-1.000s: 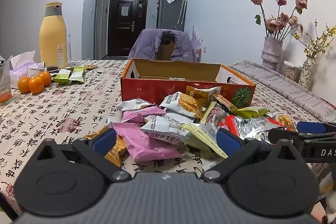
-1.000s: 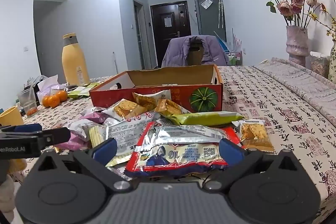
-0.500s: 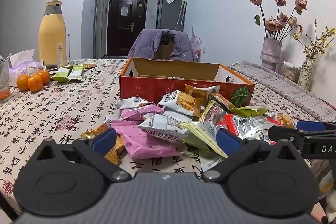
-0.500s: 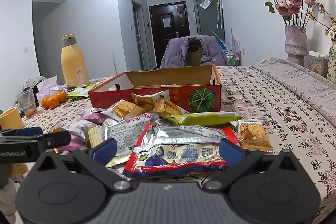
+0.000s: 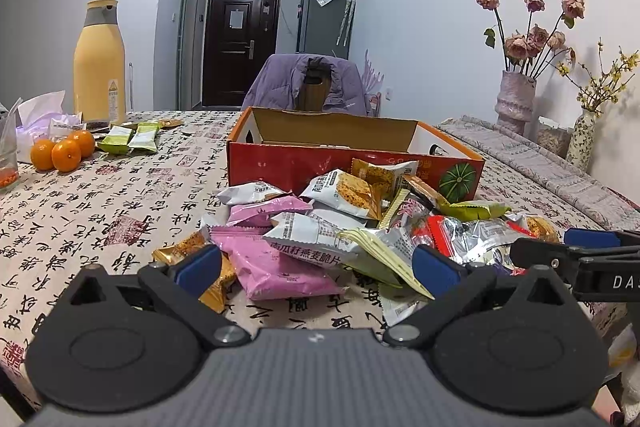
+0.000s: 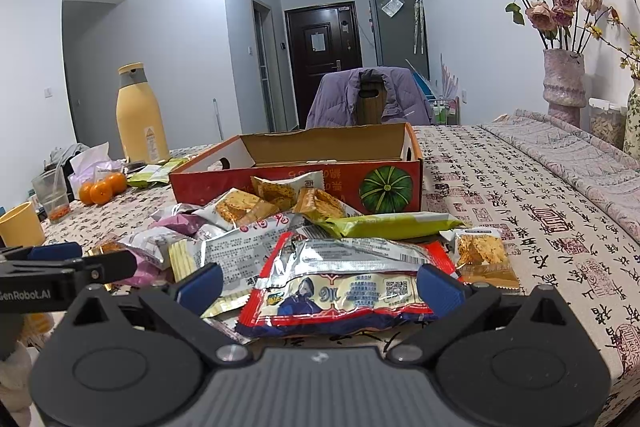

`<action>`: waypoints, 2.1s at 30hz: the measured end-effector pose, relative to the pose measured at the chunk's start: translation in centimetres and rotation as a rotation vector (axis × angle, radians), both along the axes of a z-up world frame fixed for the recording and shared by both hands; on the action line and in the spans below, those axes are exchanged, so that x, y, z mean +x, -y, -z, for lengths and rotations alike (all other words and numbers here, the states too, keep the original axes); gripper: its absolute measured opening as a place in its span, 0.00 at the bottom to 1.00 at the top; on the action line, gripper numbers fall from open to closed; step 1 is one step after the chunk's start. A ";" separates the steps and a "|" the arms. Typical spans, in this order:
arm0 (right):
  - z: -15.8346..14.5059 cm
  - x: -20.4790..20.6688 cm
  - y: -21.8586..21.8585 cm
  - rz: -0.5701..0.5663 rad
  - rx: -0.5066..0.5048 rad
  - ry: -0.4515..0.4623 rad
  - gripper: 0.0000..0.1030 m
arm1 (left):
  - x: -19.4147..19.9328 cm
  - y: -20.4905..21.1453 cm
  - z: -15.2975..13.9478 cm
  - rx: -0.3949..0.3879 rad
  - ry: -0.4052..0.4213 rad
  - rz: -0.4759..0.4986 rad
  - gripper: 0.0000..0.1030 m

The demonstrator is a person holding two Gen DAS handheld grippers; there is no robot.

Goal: Organize snacks

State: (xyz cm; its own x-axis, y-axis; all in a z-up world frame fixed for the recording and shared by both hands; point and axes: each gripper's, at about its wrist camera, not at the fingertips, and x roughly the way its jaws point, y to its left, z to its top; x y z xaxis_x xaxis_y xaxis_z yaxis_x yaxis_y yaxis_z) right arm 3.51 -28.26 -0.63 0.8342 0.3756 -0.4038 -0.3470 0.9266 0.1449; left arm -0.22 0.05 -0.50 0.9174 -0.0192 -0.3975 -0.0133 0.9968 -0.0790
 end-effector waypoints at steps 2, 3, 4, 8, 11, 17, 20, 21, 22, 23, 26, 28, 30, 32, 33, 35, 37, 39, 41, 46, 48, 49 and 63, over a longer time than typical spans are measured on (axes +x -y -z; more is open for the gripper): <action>0.0 0.0 0.0 0.000 0.000 -0.001 1.00 | 0.0 0.0 0.0 -0.001 0.000 0.003 1.00; 0.0 0.0 0.0 0.000 0.000 -0.001 1.00 | 0.0 0.0 0.0 -0.001 0.001 0.004 1.00; 0.0 0.0 0.0 0.000 0.000 -0.001 1.00 | 0.0 0.0 0.0 -0.002 0.001 0.003 1.00; 0.0 0.0 0.0 0.001 -0.001 -0.001 1.00 | 0.0 0.0 0.0 -0.002 0.001 0.002 1.00; 0.1 0.0 -0.2 0.000 -0.003 -0.002 1.00 | 0.0 0.0 0.0 -0.002 0.003 0.001 1.00; 0.1 0.0 -0.1 -0.001 -0.001 -0.004 1.00 | 0.0 0.0 0.0 -0.003 0.004 0.003 1.00; 0.1 0.0 -0.1 -0.001 -0.001 -0.003 1.00 | 0.0 0.1 0.0 -0.003 0.004 0.003 1.00; 0.1 0.0 -0.1 -0.001 -0.002 -0.003 1.00 | 0.0 0.1 0.0 -0.003 0.004 0.002 1.00; 0.1 0.0 -0.1 -0.001 -0.001 -0.004 1.00 | 0.0 0.1 0.0 -0.003 0.004 0.002 1.00; 0.1 0.0 -0.1 -0.001 -0.001 -0.004 1.00 | 0.0 0.1 0.0 -0.002 0.005 0.002 1.00; 0.1 0.0 -0.1 -0.001 0.000 -0.004 1.00 | -0.1 0.0 0.0 -0.005 0.009 0.001 1.00; 0.1 0.0 -0.1 0.000 -0.002 -0.004 1.00 | -0.1 0.0 -0.1 -0.006 0.008 0.001 1.00; 0.1 0.0 -0.1 -0.001 -0.001 -0.004 1.00 | -0.1 0.0 -0.1 -0.007 0.009 0.001 1.00; 0.1 0.0 -0.1 -0.001 -0.001 -0.004 1.00 | -0.1 0.0 -0.1 -0.007 0.009 0.001 1.00; 0.1 0.0 -0.1 -0.001 -0.001 -0.004 1.00 | -0.1 0.0 -0.1 -0.007 0.008 0.001 1.00; 0.1 0.0 -0.1 -0.001 -0.001 -0.004 1.00 | -0.1 0.0 -0.1 -0.007 0.008 0.001 1.00; 0.1 0.0 -0.1 0.000 -0.001 -0.004 1.00 | -0.1 0.0 0.0 -0.007 0.008 0.001 1.00; 0.1 0.0 -0.1 -0.001 -0.001 -0.005 1.00 | -0.1 0.0 0.0 -0.008 0.009 0.002 1.00; 0.1 0.0 -0.1 -0.001 -0.002 -0.005 1.00 | -0.2 0.0 0.0 -0.009 0.011 0.002 1.00; 0.1 0.0 -0.1 -0.001 -0.001 -0.004 1.00 | -0.3 0.0 0.0 -0.010 0.016 0.000 1.00; 0.1 0.0 -0.1 0.000 -0.002 -0.005 1.00 | -0.3 0.0 0.1 -0.007 0.017 0.002 1.00; 0.1 0.0 -0.1 -0.001 -0.002 -0.005 1.00 | -0.3 0.0 0.1 -0.006 0.016 0.006 1.00; 0.2 0.0 -0.1 -0.001 -0.003 -0.006 1.00 | -0.4 0.2 0.5 -0.001 0.026 0.020 1.00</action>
